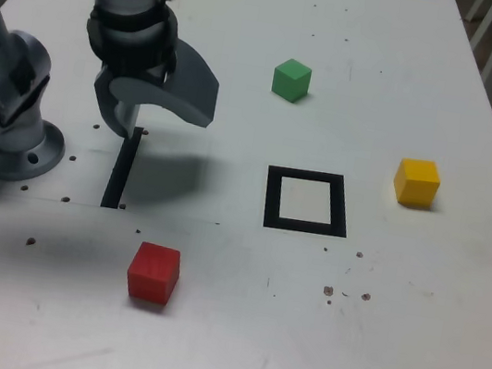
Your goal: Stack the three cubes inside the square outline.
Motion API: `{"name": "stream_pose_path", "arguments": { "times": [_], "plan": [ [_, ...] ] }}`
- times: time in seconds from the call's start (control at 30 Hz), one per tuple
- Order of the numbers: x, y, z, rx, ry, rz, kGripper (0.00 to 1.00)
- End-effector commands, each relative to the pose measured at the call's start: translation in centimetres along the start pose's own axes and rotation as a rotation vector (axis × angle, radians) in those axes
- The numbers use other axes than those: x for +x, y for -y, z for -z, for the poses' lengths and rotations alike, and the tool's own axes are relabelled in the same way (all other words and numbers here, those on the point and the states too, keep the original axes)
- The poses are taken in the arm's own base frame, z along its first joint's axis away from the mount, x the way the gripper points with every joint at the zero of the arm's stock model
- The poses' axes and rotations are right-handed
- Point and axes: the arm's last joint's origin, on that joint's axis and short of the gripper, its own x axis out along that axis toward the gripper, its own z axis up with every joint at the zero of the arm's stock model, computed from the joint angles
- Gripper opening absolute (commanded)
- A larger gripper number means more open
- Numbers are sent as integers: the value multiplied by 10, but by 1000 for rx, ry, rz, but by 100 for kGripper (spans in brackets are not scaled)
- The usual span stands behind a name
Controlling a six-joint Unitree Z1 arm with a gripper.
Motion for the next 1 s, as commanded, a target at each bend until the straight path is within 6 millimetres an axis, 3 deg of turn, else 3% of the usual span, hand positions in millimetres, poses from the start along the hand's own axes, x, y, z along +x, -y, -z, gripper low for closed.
{"name": "stream_pose_path", "arguments": {
  "times": [0.0, 0.6, 0.97],
  "plan": [
    [-1, 0, 1, 18, -12, -1, 100],
    [-6, 6, 2, 40, -45, 142, 100],
    [-50, 25, -16, 126, -37, 228, 99]
  ]
}}
